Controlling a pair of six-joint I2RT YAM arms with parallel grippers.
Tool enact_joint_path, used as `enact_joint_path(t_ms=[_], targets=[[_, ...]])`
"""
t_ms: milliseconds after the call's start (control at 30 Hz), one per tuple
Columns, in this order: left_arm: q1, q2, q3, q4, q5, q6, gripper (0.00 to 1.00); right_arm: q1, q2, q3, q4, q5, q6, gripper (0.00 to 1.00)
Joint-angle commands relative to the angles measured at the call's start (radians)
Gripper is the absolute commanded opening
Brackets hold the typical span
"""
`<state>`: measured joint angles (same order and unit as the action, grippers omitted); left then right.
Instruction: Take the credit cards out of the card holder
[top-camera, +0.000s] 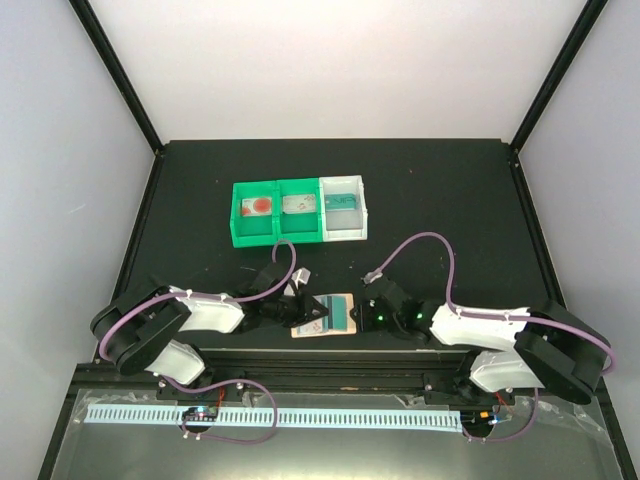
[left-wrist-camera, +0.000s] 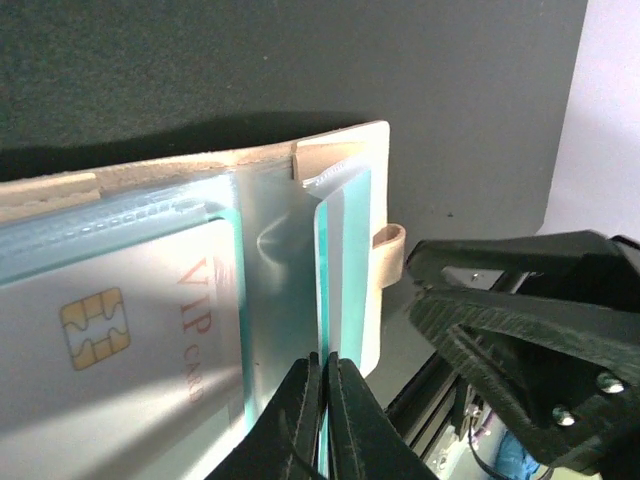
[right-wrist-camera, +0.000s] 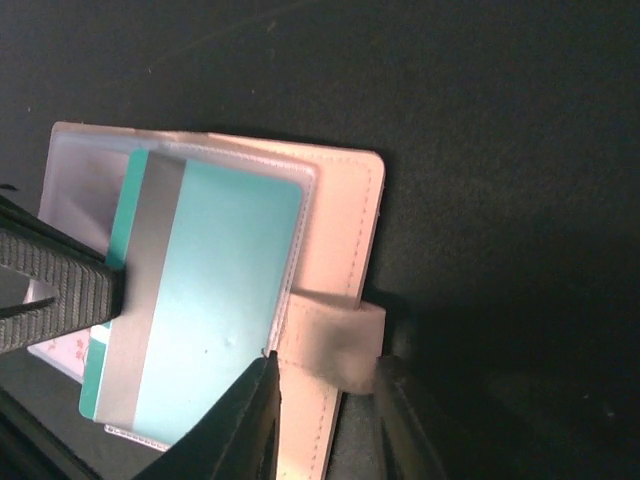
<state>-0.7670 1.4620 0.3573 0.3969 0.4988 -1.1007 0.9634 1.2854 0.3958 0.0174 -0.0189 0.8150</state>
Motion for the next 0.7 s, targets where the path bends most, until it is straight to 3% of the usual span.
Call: enact_joint_path(t_ms=[0,133,300,400,667], targets=[[0.005,0.001,0.033,-0.059,0.003,0.051,0.06,-0.003,-0.009,0.053,-0.089,0.090,-0.041,0.31],[0.005,-0.003,0.046,-0.099,-0.010,0.069,0.04,-0.004,0.002,0.062,-0.084,0.105,-0.055,0.41],[0.005,-0.002,0.053,-0.089,-0.009,0.074,0.09,-0.003,0.061,0.091,-0.078,0.079,-0.074,0.41],[0.005,0.001,0.060,-0.090,-0.004,0.079,0.02,-0.003,0.089,0.088,-0.057,0.059,-0.070,0.34],[0.007,0.014,0.058,-0.102,-0.014,0.084,0.02,-0.004,0.111,0.074,-0.049,0.071,-0.060,0.12]])
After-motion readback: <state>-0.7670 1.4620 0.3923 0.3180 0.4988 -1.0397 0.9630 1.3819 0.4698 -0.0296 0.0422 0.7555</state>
